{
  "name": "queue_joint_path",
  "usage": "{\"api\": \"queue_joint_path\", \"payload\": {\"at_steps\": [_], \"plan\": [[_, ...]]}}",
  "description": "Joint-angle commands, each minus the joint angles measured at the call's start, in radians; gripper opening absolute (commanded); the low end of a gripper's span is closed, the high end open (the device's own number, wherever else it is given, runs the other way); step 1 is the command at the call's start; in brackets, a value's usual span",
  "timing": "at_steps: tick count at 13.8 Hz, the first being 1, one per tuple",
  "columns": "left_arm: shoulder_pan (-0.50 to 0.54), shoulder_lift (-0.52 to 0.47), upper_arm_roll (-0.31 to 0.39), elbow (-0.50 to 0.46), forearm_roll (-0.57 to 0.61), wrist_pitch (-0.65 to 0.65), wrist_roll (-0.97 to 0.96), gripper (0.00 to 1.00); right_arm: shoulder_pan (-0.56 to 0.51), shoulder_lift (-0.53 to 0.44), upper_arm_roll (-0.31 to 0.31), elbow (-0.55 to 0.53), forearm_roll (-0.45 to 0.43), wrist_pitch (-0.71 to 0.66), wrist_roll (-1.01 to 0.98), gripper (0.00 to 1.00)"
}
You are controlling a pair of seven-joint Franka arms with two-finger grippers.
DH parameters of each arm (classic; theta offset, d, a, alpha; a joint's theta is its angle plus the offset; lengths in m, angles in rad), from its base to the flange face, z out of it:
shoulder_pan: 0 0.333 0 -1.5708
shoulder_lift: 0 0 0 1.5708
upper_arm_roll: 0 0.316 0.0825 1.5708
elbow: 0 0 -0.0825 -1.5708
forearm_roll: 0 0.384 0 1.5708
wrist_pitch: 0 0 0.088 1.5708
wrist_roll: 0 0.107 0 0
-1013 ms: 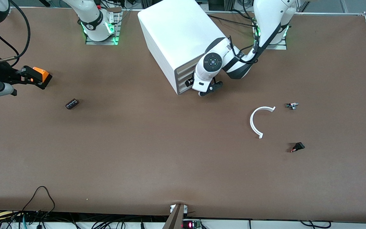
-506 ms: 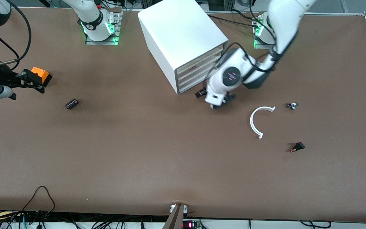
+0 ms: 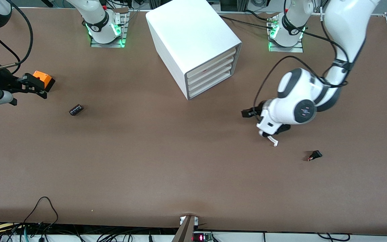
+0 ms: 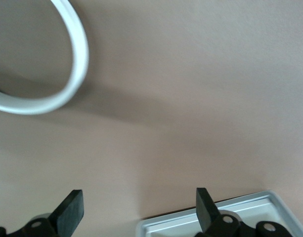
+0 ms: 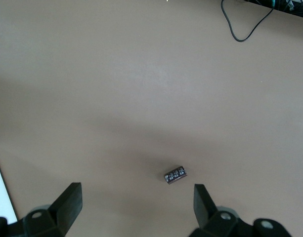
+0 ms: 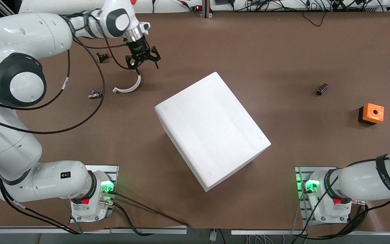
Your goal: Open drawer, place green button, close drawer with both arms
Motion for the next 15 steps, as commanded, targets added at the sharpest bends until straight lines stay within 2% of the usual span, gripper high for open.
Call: {"api": "queue_joint_path", "payload": {"at_steps": [1,5,7,11,15], "plan": [[-0.002,-0.082,0.092,-0.005,-0.01,-0.057,0.184,1.0,0.0,0.006,0.003,0.02,-0.01,-0.008,0.006,1.0],[-0.071,-0.174,0.305,-0.014,-0.008,-0.111,0.421,1.0,0.005,0.007,0.008,0.015,-0.011,-0.017,-0.004,1.0],[-0.093,-0.228,0.375,-0.014,-0.007,-0.162,0.464,1.0,0.008,0.01,0.009,0.014,-0.01,-0.018,-0.001,1.0],[-0.1,-0.341,0.435,-0.021,0.094,-0.215,0.521,1.0,0.011,0.012,0.011,0.014,-0.005,-0.018,0.004,1.0],[-0.099,-0.456,0.481,-0.031,0.098,-0.288,0.55,1.0,0.01,0.015,0.011,0.015,0.004,-0.015,0.007,1.0]]}}
